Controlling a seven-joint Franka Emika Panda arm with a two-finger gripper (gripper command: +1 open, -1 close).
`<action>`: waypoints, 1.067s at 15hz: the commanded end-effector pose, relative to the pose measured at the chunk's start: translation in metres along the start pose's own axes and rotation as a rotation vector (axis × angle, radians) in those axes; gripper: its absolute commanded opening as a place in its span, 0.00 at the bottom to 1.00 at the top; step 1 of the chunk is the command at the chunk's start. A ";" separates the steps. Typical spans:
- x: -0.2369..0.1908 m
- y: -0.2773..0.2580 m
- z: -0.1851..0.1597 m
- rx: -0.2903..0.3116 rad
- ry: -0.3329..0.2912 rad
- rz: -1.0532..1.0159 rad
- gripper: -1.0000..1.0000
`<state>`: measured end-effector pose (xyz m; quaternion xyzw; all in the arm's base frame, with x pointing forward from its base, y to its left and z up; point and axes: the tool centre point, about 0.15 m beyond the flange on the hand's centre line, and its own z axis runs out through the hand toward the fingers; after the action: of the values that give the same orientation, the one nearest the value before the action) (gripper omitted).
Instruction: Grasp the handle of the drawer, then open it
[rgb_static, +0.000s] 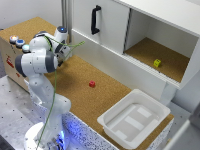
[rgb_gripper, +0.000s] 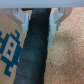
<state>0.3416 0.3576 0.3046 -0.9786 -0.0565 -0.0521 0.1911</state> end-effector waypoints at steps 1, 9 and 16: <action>0.013 -0.015 0.028 0.069 0.008 -0.034 0.00; 0.006 0.016 0.015 0.062 0.017 0.003 0.00; 0.001 0.042 0.006 0.052 0.023 0.025 0.00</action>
<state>0.3445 0.3531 0.3040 -0.9789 -0.0504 -0.0526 0.1910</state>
